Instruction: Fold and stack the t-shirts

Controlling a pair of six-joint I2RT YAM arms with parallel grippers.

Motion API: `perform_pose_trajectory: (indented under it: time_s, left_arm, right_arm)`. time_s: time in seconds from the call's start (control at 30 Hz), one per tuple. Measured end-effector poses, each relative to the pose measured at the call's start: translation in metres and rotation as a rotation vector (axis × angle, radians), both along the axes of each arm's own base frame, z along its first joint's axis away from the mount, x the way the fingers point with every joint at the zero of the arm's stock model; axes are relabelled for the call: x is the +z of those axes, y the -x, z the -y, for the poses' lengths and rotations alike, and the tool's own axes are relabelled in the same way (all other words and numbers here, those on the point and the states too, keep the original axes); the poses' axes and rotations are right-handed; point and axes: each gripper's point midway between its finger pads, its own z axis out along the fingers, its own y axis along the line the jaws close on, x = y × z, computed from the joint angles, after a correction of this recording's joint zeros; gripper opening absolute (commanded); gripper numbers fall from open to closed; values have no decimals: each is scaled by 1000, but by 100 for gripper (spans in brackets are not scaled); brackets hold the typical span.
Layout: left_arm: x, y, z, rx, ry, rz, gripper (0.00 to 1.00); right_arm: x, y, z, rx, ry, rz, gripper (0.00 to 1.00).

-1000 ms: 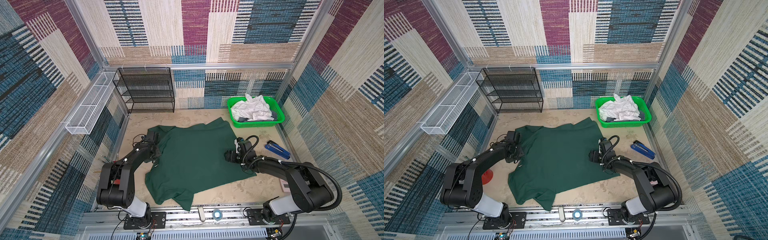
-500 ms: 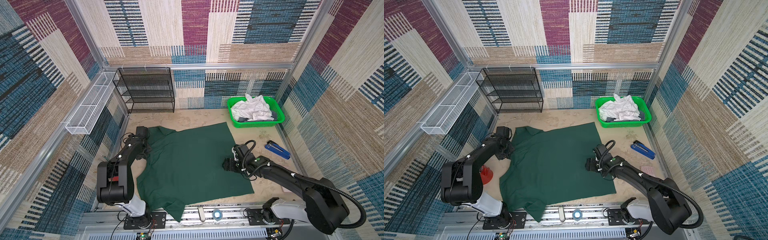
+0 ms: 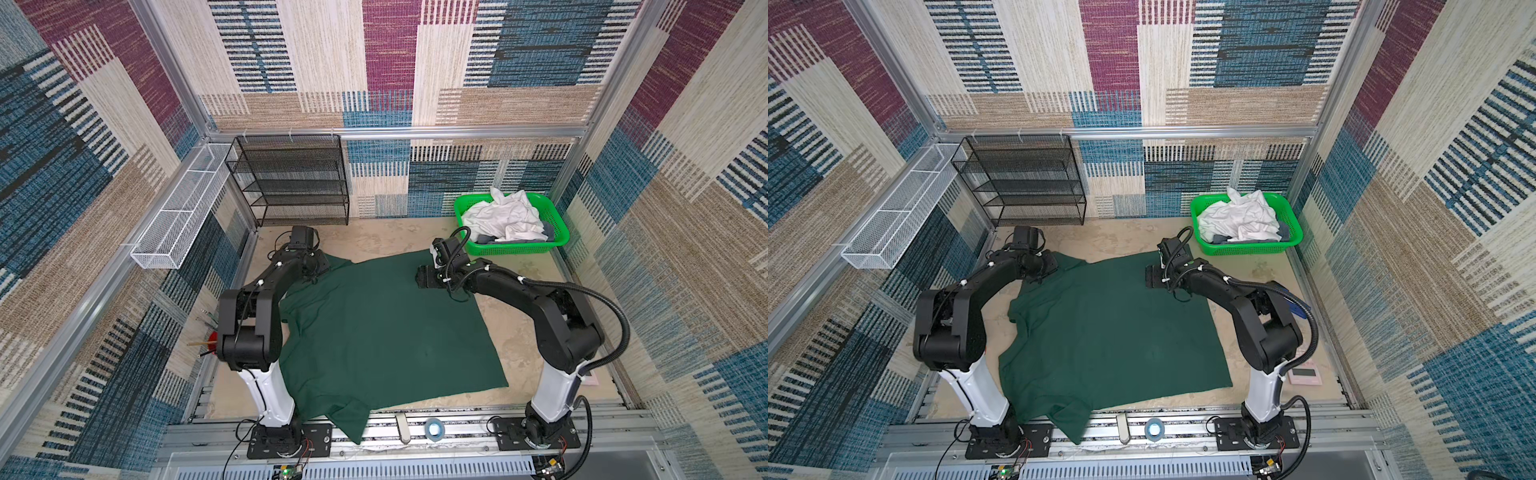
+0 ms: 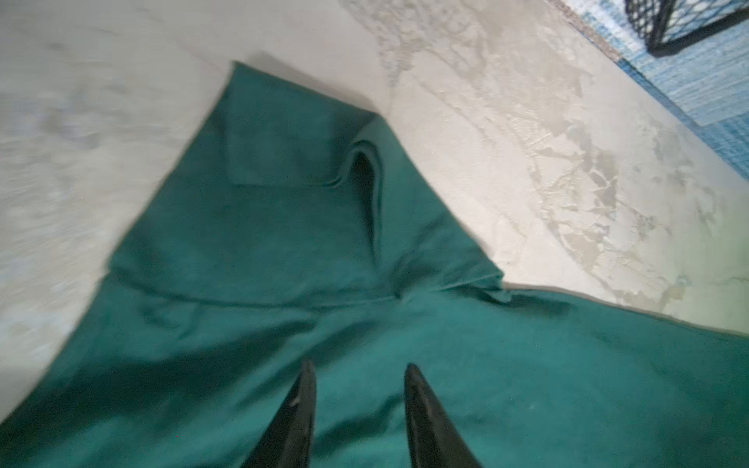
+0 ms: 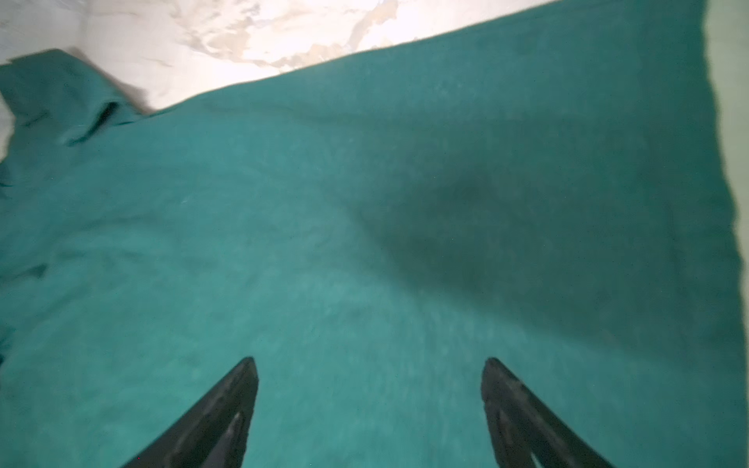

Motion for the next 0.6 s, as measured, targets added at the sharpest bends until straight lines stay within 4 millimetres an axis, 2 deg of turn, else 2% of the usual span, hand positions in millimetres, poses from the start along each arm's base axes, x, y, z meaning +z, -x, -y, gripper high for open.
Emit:
perform_pose_trajectory:
  time_s: [0.13,0.27,0.47,0.6]
  left_arm:
    - [-25,-16,6,-1,22,-38,39]
    - [-39,-18,12,6,32,-63,39]
    - [-47,-32,15,33,53,-50,39]
    - [-47,-43,18,45,72,-13,34]
  right_arm:
    - [-21,-12,6,-5,-14,-19,87]
    - [-35,-16,10,-4,-18,-37,87]
    - [-37,-20,10,16,-34,-24,87]
    - [-38,-21,9,28,-48,-9,87]
